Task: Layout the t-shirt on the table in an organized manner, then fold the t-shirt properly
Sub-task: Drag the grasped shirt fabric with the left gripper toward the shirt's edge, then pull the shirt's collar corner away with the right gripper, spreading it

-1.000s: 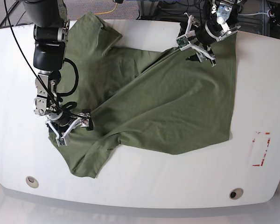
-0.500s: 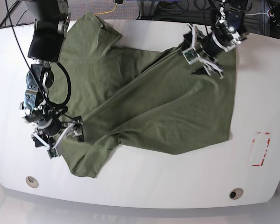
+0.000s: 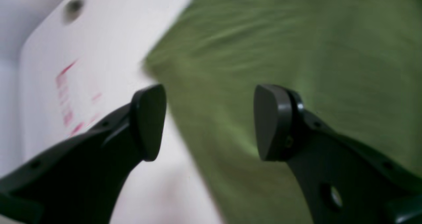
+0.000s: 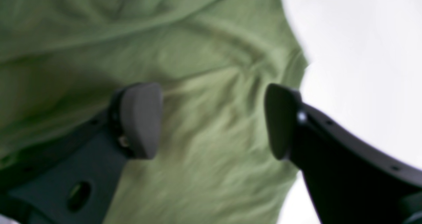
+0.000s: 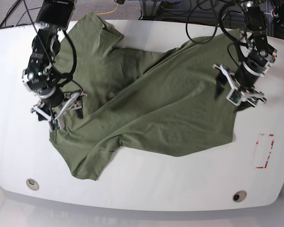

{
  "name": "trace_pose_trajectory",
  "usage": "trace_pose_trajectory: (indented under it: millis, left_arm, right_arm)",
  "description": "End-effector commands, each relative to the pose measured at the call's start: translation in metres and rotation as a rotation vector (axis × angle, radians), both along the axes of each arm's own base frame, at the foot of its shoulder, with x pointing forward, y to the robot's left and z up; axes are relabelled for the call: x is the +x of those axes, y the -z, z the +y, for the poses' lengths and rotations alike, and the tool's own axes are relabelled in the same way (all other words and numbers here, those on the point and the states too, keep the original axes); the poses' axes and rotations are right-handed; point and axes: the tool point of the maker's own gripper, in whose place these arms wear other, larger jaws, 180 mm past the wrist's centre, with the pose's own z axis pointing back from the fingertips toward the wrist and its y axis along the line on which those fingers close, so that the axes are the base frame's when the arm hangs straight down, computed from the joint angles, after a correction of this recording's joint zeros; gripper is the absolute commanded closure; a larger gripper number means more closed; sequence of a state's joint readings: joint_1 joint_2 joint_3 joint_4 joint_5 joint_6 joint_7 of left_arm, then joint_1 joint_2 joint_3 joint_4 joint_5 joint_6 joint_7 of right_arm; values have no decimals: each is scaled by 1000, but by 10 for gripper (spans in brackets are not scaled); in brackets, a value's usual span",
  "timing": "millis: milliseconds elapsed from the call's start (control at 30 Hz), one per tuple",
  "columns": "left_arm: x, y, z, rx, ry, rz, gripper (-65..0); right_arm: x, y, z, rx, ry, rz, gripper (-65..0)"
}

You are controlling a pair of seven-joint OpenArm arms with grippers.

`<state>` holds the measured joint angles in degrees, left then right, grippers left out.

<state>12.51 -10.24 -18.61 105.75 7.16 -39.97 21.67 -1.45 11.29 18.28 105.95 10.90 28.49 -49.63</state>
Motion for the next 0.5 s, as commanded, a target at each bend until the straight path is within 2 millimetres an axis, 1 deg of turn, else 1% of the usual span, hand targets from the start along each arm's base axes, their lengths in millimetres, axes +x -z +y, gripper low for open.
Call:
trace_pose_trajectory:
  millis: [0, 33, 133, 200, 367, 433, 467]
  left_arm:
    - [15, -7, 11, -15, -34, -23, -392]
    - [18, -5, 14, -17, -44, -19, -392]
    - [27, 7, 22, -38, -70, 13, -392]
    - [30, 14, 24, -51, -80, 29, -392]
    - [42, 26, 29, -87, -103, 58, -389]
    - [45, 31, 30, -97, -108, 71, -361]
    - [46, 33, 30, -103, -111, 76, -318]
  right_arm:
    - [-8, -7, -17, 13, 58, -31, -493]
    - [-13, -5, -24, 19, 84, -27, -507]
    - [-28, 3, -44, 52, 180, -16, -574]
    - [-35, 6, -52, 65, 221, -10, -598]
    - [-57, 15, -63, 88, 264, 10, -591]
    - [-64, 16, -68, 126, 297, 4, -591]
    - [-71, 18, -72, 150, 318, 11, -591]
